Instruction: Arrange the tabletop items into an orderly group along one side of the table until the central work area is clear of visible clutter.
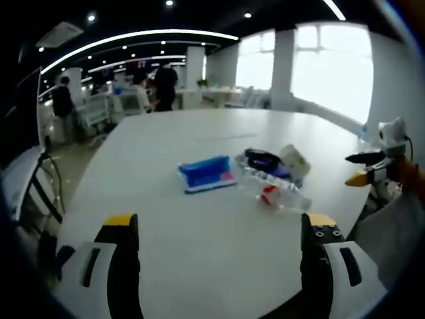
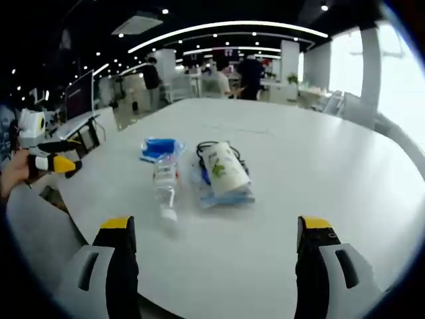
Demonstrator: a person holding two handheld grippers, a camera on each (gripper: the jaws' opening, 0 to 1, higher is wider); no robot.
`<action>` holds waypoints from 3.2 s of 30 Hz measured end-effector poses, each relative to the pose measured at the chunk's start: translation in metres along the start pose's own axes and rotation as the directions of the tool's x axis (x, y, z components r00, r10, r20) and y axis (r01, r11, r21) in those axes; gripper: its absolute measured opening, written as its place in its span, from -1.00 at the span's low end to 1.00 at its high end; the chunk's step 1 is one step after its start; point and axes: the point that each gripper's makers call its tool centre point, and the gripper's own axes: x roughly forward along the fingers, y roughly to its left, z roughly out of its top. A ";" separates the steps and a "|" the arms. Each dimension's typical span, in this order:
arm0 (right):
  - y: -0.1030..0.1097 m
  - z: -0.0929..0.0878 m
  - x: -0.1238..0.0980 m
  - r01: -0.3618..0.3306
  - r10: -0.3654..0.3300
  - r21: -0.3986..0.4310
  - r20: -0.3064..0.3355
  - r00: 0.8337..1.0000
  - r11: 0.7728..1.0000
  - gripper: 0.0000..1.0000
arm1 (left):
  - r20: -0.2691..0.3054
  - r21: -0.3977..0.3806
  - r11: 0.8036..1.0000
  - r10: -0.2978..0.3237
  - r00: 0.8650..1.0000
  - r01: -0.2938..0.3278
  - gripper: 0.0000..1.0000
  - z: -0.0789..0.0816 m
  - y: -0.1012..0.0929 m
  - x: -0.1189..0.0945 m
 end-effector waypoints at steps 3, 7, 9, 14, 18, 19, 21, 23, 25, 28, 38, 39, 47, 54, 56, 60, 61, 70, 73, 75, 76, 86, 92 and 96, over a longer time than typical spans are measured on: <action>0.001 -0.001 0.000 -0.003 0.003 0.002 -0.004 1.000 1.000 0.99 | 0.003 0.006 1.000 0.003 1.000 -0.003 0.98 0.000 0.000 0.000; 0.000 -0.002 0.000 -0.002 0.002 0.000 -0.010 1.000 1.000 0.99 | 0.007 -0.001 1.000 0.006 1.000 -0.006 0.98 0.001 0.001 0.000; 0.001 -0.003 0.001 -0.004 0.004 0.005 -0.010 1.000 1.000 0.99 | 0.007 0.001 1.000 0.007 1.000 -0.007 0.98 0.001 0.002 0.000; 0.003 -0.002 0.001 -0.013 0.013 0.006 -0.008 1.000 1.000 0.99 | 0.008 0.001 1.000 0.012 1.000 -0.012 0.98 0.001 0.002 0.000; 0.003 -0.001 0.001 -0.017 0.017 0.003 -0.005 1.000 1.000 0.99 | 0.006 0.002 1.000 0.014 1.000 -0.014 0.98 0.001 0.003 -0.001; 0.004 -0.001 0.001 -0.017 0.017 -0.003 -0.004 1.000 1.000 0.99 | 0.006 -0.001 1.000 0.014 1.000 -0.014 0.98 0.001 0.003 -0.001; 0.006 -0.002 0.002 -0.022 0.022 -0.013 -0.011 1.000 1.000 0.99 | 0.009 -0.005 1.000 0.015 1.000 -0.015 0.98 0.001 0.004 -0.001; 0.008 -0.003 0.002 -0.032 0.032 -0.015 -0.016 0.999 0.999 0.99 | 0.013 -0.005 1.000 0.017 1.000 -0.017 0.98 0.003 0.004 -0.001; 0.009 -0.003 0.002 -0.035 0.035 -0.015 -0.015 0.999 0.999 0.99 | 0.012 -0.002 1.000 0.015 1.000 -0.015 0.98 0.003 0.003 -0.001; 0.008 -0.002 0.002 -0.033 0.033 -0.013 -0.014 0.999 0.999 0.99 | 0.005 0.003 1.000 0.010 1.000 -0.010 0.98 0.001 0.002 -0.001; 0.014 0.001 0.002 -0.054 0.054 -0.034 -0.004 0.999 0.998 0.99 | -0.004 0.004 1.000 0.010 1.000 -0.010 0.98 0.000 0.002 -0.001; 0.015 0.000 0.003 -0.057 0.056 -0.042 -0.006 0.998 0.998 0.99 | -0.002 0.004 1.000 0.010 1.000 -0.010 0.98 0.000 0.002 -0.001; 0.018 0.004 0.002 -0.088 0.088 -0.012 0.013 0.996 0.996 0.99 | 0.000 0.004 1.000 0.009 1.000 -0.009 0.98 0.000 0.002 -0.001; 0.025 0.012 0.004 -0.118 0.119 -0.048 0.027 0.992 0.992 0.99 | -0.005 0.010 1.000 0.004 1.000 -0.004 0.98 -0.001 0.001 0.000; 0.028 0.015 0.005 -0.129 0.131 -0.045 0.031 0.991 0.991 0.99 | -0.007 0.009 1.000 0.002 1.000 -0.002 0.98 -0.001 0.000 0.000; 0.035 0.025 0.006 -0.164 0.165 -0.022 0.059 0.985 0.986 0.99 | -0.005 0.009 1.000 0.002 1.000 -0.002 0.98 -0.001 0.000 -0.001; 0.038 0.029 0.006 -0.177 0.178 -0.011 0.068 0.982 0.984 0.99 | -0.005 0.008 1.000 0.002 1.000 -0.002 0.98 -0.001 0.000 -0.001; 0.049 0.037 0.014 -0.225 0.225 -0.018 0.070 0.972 0.974 0.99 | -0.007 0.009 1.000 -0.001 1.000 0.001 0.98 -0.001 -0.001 -0.001; 0.054 0.040 0.019 -0.241 0.243 -0.031 0.065 0.968 0.970 0.99 | -0.006 0.006 1.000 -0.001 1.000 0.001 0.98 -0.001 -0.001 -0.001; 0.056 0.042 0.022 -0.254 0.256 -0.033 0.067 0.964 0.967 0.99 | -0.008 0.006 1.000 -0.003 1.000 0.003 0.98 -0.001 -0.001 -0.001; 0.059 0.044 0.024 -0.269 0.270 -0.028 0.069 0.960 0.963 0.97 | -0.009 0.007 1.000 -0.003 1.000 0.003 0.98 -0.002 -0.001 0.000; 0.074 0.048 0.042 -0.321 0.329 -0.132 0.046 0.943 0.938 0.88 | -0.011 0.010 1.000 -0.006 1.000 0.006 0.98 -0.001 -0.002 0.000; 0.082 0.035 0.056 -0.355 0.358 -0.175 -0.018 0.934 0.918 0.82 | -0.015 0.013 1.000 -0.012 1.000 0.012 0.98 -0.002 -0.003 0.000; 0.087 0.028 0.063 -0.377 0.374 -0.192 -0.052 0.926 0.906 0.80 | -0.021 0.020 1.000 -0.017 1.000 0.018 0.98 -0.002 -0.005 0.001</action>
